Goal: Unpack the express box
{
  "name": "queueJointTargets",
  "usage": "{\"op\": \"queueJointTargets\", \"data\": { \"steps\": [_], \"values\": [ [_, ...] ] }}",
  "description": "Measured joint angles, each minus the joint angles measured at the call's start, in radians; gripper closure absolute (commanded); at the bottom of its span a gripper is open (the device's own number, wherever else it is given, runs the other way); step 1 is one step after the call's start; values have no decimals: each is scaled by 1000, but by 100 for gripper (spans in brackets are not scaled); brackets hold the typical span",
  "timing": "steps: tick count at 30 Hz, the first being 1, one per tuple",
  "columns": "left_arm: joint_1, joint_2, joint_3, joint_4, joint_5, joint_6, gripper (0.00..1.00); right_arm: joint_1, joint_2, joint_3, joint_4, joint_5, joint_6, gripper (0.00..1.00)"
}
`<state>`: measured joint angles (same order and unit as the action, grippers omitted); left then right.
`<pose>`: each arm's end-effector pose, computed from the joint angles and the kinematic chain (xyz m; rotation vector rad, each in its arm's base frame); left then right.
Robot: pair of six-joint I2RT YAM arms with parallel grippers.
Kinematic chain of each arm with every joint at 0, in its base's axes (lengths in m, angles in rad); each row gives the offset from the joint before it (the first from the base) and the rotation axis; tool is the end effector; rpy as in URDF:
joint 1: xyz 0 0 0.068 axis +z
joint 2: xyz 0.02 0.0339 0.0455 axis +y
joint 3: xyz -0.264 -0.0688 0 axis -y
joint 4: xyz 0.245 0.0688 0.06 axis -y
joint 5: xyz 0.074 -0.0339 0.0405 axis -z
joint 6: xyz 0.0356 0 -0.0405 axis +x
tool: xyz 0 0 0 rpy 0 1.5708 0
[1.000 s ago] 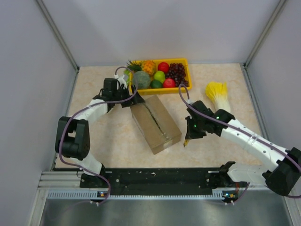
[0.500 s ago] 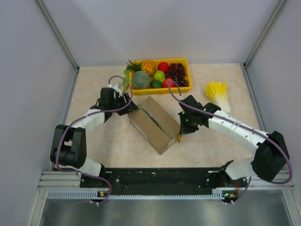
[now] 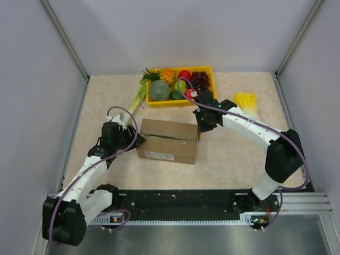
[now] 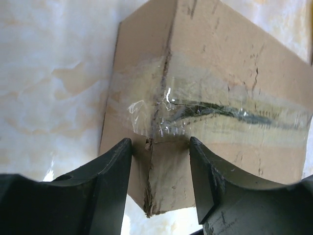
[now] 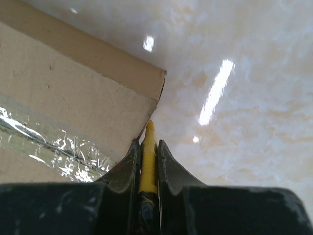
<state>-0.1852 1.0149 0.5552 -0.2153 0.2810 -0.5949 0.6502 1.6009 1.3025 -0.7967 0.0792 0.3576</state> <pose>0.2059 -0.0486 0.2152 -0.3167 2.2969 -0.7252 0.2643 0.1975 0.2654 -0.3651 2.6542 0.2207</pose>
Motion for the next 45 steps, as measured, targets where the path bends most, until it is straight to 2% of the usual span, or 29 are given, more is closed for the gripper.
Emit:
{"op": "queueJointTargets", "data": {
  "steps": [5,10,11,16,19,25,30,36,40,45],
  "values": [
    [-3,-176,-76,-71,-56,-26,45,-14,98,89,89,-7,-56,100],
    [-8,-243,-86,-129,-134,-51,37,-34,162,171,137,-14,-77,100],
    [-8,-250,-86,-142,-157,-55,33,-40,160,172,142,-8,-77,100],
    [-8,-250,-23,-208,-274,-18,25,-71,98,143,142,61,-65,100],
    [-8,-225,47,-193,-250,56,23,-79,-11,85,142,97,-48,100],
    [-36,-48,207,-44,-4,198,22,-79,-311,-104,230,86,20,100],
    [-163,155,337,37,65,276,22,-79,-497,-316,360,41,101,100],
    [-269,389,494,97,85,321,21,-79,-587,-499,461,2,196,100],
    [-282,556,608,113,87,360,21,-79,-593,-533,513,-17,242,100],
    [-283,719,753,57,119,434,20,-79,-592,-537,561,-49,258,100]
  ]
}}
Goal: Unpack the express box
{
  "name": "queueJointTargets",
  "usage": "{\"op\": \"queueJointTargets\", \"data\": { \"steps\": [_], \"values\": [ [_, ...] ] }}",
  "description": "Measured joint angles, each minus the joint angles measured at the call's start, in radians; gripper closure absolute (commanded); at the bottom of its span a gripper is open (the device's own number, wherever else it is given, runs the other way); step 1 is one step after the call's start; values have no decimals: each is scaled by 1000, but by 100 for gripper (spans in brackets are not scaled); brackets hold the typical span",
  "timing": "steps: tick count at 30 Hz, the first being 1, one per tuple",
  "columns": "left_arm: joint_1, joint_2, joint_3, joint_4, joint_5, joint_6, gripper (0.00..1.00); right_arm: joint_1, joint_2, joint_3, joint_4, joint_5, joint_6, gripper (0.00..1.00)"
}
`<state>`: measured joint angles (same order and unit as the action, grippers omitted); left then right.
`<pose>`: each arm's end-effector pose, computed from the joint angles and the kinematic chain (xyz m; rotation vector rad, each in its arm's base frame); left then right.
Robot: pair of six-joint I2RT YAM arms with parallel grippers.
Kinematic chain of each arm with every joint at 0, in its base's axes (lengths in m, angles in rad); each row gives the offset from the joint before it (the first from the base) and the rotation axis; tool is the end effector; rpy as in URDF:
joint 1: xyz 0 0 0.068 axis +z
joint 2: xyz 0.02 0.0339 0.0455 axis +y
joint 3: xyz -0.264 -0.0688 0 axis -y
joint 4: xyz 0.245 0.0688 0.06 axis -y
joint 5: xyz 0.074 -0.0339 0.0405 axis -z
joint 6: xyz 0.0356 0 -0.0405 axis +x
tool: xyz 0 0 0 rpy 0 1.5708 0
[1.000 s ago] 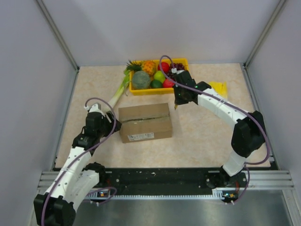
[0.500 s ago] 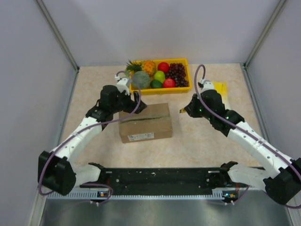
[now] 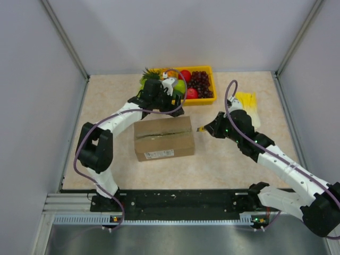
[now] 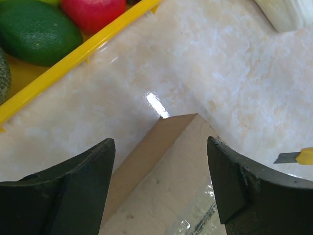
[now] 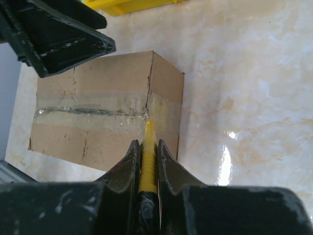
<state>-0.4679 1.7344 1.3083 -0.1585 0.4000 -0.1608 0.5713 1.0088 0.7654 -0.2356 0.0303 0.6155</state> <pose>0.3507 -0.1928 0.2684 0.5726 2.1347 -0.7886 0.1931 0.1228 0.2856 0.0665 2.1239 0.6951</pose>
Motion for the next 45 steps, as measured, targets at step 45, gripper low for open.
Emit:
{"op": "queueJointTargets", "data": {
  "steps": [45],
  "values": [
    [88,304,251,-314,439,155,55,3,132,7,161,85,150,100]
  ]
}}
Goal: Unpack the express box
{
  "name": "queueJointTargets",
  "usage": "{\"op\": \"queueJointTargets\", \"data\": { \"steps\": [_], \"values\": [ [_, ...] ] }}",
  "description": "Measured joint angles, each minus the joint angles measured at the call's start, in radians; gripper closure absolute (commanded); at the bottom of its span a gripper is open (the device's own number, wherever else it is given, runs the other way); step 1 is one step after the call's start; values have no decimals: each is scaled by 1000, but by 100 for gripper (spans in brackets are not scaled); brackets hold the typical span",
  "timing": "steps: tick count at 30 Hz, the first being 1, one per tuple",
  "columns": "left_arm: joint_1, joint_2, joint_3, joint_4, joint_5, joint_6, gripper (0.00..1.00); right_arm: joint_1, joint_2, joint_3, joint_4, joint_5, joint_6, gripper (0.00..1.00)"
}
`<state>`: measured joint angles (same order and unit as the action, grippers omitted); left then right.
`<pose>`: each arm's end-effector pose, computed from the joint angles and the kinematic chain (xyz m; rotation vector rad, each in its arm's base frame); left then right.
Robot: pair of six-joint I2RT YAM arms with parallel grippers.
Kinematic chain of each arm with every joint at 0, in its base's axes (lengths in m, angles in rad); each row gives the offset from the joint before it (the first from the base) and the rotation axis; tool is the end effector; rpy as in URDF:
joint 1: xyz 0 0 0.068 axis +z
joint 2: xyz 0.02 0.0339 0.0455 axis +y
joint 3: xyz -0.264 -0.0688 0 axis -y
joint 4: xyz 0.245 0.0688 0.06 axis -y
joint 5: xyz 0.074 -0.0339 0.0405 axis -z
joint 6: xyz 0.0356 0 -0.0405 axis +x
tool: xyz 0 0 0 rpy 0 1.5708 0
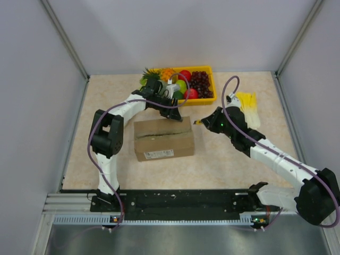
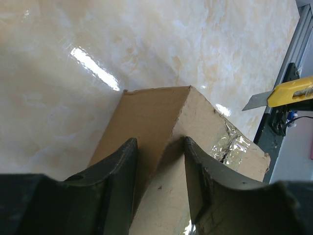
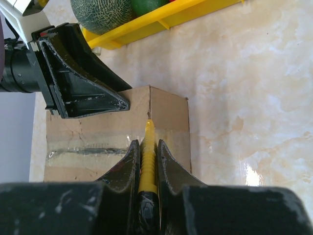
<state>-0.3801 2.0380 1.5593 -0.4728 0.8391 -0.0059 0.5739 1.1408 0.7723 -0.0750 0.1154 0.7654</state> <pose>0.3995 -0.1881 0.2100 0.7938 2.3261 -1.2144 0.2196 0.1371 0.2743 0.2755 2.0712 0.7246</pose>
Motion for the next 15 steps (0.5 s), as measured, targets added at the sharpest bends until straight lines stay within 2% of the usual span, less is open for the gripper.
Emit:
{"op": "queueJointTargets", "data": {
  "steps": [15],
  "values": [
    [0,0,-5,10,-2,-3,58,0,45,0,8,-49,6,100]
  ]
}}
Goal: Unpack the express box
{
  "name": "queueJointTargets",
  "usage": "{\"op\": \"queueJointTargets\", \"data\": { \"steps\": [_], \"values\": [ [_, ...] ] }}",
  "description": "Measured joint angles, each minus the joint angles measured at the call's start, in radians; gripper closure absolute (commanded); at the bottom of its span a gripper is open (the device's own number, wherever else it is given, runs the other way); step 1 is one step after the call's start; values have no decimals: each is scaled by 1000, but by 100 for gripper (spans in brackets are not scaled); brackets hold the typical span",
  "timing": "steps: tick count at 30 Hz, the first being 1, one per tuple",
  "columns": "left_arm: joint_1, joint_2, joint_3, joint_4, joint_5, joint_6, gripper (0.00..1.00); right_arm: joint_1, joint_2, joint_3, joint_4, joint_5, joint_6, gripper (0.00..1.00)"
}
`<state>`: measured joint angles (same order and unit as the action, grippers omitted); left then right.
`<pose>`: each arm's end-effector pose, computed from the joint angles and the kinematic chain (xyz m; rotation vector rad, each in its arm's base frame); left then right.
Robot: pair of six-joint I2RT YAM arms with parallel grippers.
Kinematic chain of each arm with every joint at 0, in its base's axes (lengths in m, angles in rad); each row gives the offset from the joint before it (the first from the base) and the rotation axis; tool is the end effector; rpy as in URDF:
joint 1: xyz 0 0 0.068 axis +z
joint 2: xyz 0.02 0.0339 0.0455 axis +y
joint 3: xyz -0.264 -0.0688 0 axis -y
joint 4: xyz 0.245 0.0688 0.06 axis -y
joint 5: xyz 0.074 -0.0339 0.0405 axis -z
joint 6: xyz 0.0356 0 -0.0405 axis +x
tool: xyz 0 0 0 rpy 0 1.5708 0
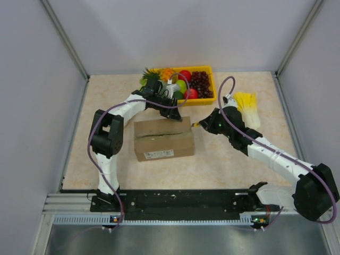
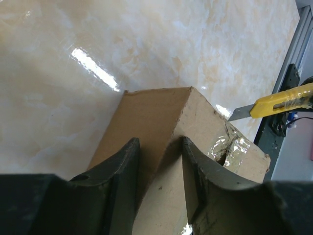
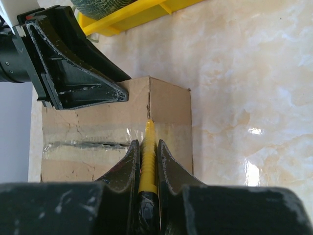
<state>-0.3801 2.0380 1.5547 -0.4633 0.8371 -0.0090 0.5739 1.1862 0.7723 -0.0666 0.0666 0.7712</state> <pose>0.3996 -0.1881 0.2091 0.7911 2.3240 -1.2122 0.2251 0.1427 0.2640 0.2537 2.1243 0.7524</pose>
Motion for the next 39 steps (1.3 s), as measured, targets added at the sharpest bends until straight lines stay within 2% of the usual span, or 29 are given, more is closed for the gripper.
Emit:
{"op": "queueJointTargets", "data": {
  "steps": [11,13,16,21,25,30,35,36,37,39],
  "values": [
    [1,0,0,1,-8,-23,59,4,8,0,16,-9,-17,100],
    [1,0,0,1,-8,-29,54,14,8,0,18,-3,-31,100],
    [2,0,0,3,-8,-42,39,35,8,0,21,21,-54,100],
    [5,0,-11,29,-11,-65,32,60,19,0,29,39,-64,100],
    [1,0,-18,74,-10,-90,32,68,27,0,41,41,-72,100],
    [-18,0,-17,103,-11,-105,37,68,37,2,50,40,-85,100],
    [-35,19,-4,105,-16,-106,37,72,60,21,53,34,-104,100],
    [-37,23,-4,105,-17,-106,39,72,63,23,55,32,-109,100],
    [-38,26,-3,105,-16,-106,49,72,64,25,53,32,-111,100],
    [-42,28,-1,104,-10,-113,55,72,66,29,52,30,-117,100]
  ]
}}
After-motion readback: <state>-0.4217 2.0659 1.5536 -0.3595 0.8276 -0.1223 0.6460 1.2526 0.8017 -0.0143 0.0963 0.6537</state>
